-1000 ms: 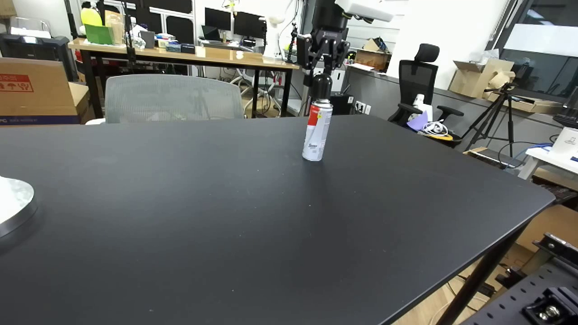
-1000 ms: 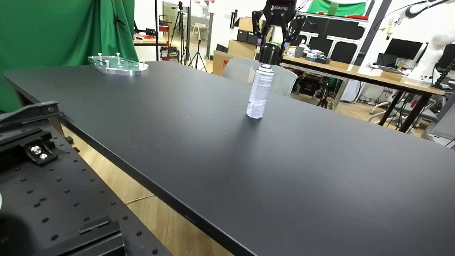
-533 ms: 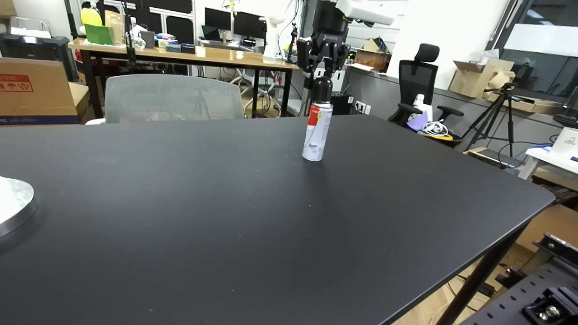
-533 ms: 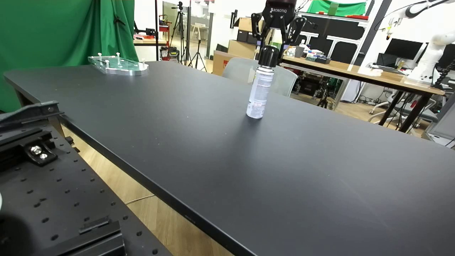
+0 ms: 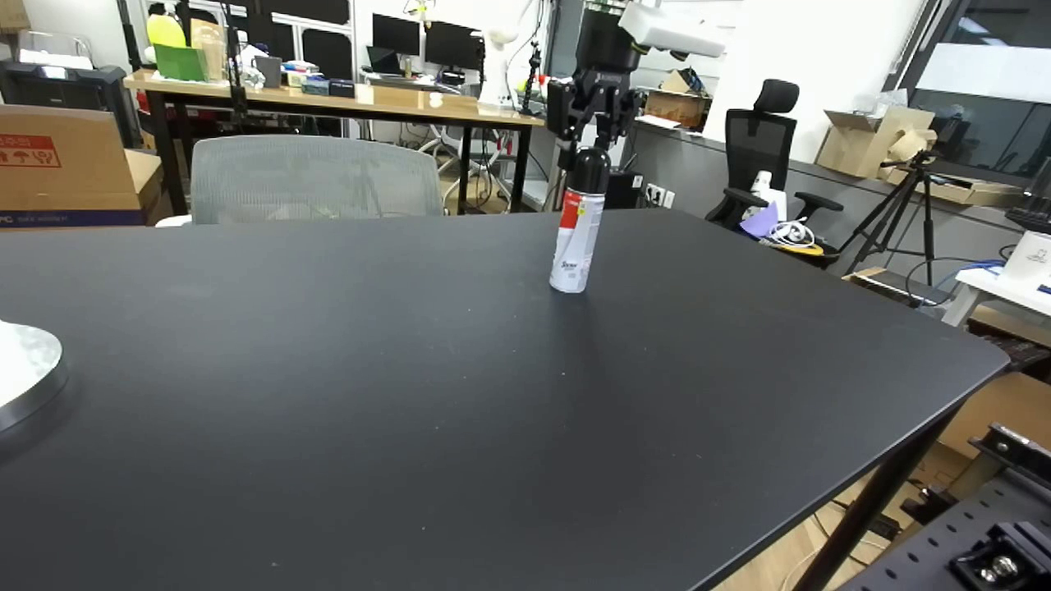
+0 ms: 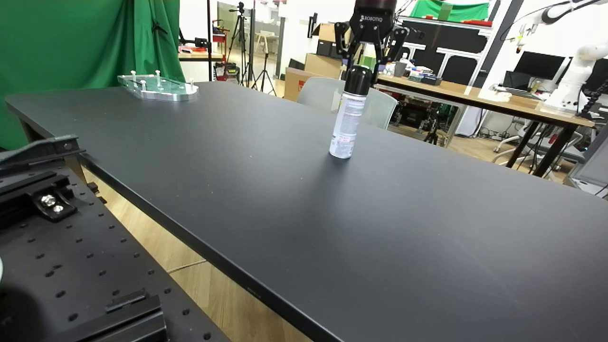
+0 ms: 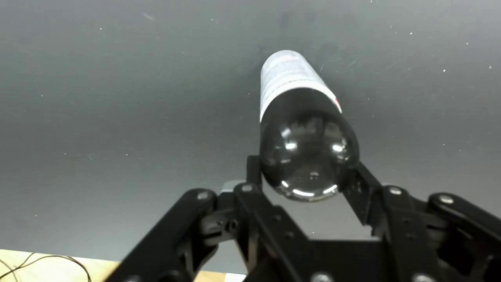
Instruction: Put the black lid on the black bottle
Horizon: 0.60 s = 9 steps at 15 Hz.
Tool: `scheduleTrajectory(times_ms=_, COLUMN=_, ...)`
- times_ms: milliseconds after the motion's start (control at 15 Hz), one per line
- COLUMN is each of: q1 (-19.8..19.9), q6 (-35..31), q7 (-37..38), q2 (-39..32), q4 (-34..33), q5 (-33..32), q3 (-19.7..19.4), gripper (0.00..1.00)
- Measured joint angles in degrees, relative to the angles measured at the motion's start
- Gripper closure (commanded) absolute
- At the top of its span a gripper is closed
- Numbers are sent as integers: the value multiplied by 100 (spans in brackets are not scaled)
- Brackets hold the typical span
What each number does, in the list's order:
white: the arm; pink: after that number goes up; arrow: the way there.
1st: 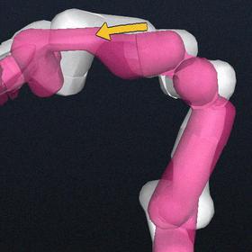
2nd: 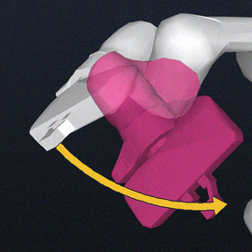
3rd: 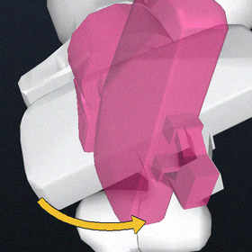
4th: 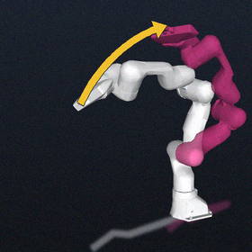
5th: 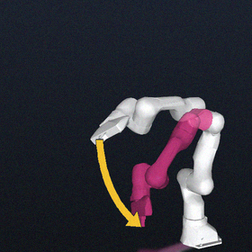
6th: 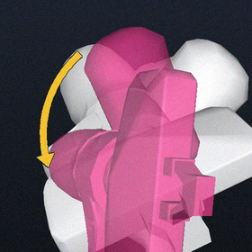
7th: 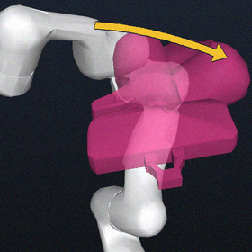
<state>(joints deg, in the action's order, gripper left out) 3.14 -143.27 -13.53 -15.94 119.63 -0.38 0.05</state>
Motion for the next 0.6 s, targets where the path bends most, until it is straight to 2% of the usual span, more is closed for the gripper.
scheduleTrajectory(times_ms=67, q1=3, q6=-12, q7=-10, q2=14, q4=25, q5=40, q3=0, gripper=19)
scheduleTrajectory(times_ms=267, q1=17, q6=-15, q7=-13, q2=36, q4=91, q5=72, q3=0, gripper=2)
scheduleTrajectory(times_ms=600, q1=19, q6=-27, q7=-36, q2=59, q4=154, q5=124, q3=14, gripper=0)
